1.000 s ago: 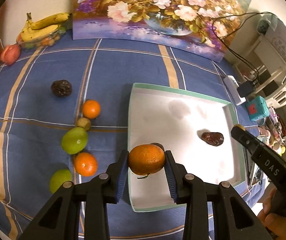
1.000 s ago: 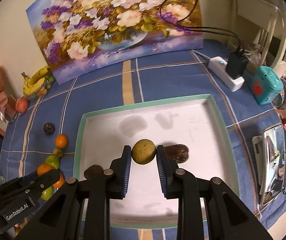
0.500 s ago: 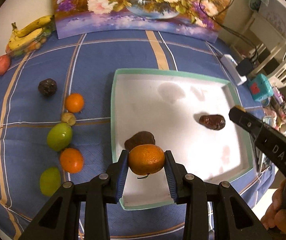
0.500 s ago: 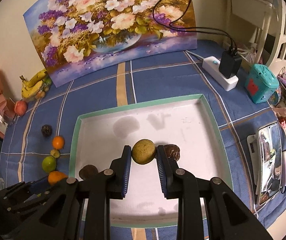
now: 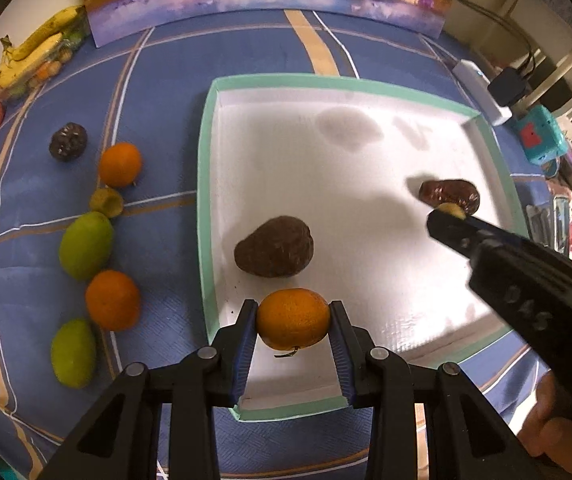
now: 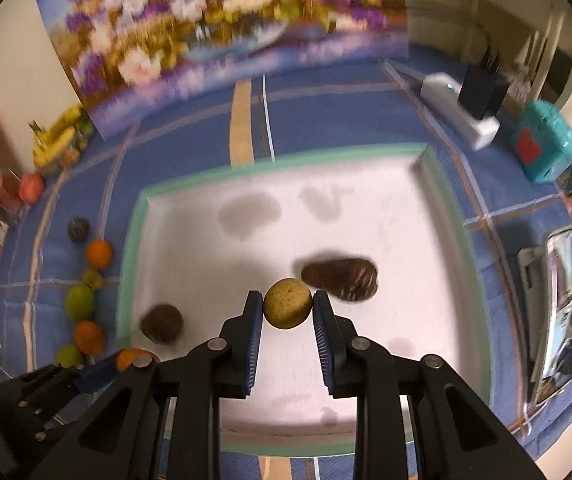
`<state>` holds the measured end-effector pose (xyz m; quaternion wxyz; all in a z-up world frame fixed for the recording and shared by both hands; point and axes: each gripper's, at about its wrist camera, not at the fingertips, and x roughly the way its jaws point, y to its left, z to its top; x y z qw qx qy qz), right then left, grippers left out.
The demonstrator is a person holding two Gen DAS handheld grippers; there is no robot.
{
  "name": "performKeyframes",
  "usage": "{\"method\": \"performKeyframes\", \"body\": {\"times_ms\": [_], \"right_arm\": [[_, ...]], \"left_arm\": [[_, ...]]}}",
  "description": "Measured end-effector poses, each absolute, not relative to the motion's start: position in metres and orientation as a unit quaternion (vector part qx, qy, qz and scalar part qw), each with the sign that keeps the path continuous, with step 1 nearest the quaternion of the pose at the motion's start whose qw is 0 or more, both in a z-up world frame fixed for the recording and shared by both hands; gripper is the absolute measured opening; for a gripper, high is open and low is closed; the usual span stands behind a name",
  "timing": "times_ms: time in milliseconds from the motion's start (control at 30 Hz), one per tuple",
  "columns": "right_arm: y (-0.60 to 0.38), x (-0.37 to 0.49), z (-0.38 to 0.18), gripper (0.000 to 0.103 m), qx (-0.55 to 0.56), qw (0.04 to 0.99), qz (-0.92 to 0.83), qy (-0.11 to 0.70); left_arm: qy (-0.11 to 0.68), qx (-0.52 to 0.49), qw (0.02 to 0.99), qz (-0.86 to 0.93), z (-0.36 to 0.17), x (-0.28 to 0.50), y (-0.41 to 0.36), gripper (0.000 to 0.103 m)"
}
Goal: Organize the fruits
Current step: 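Carry the orange and the yellow fruit over the white tray with both tools, then lower the orange and open the left tool while the right tool releases the yellow fruit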
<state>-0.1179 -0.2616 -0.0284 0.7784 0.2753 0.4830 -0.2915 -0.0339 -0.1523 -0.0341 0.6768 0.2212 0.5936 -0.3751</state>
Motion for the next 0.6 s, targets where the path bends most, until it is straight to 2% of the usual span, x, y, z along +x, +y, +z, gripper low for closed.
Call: {"method": "performKeyframes", "body": {"times_ms": [233, 600], "right_arm": [[-0.263, -0.114, -0.058, 0.027, 0.284, 0.754, -0.287, 0.519], [-0.264, -0.111, -0.062, 0.027, 0.284, 0.75, -0.287, 0.524]], "left_arm": [[0.6, 0.231, 0.67, -0.371, -0.043, -0.037, -0.158, 0.038], [0.608, 0.236, 0.665, -0.364, -0.054, -0.033, -0.168, 0.038]]}}
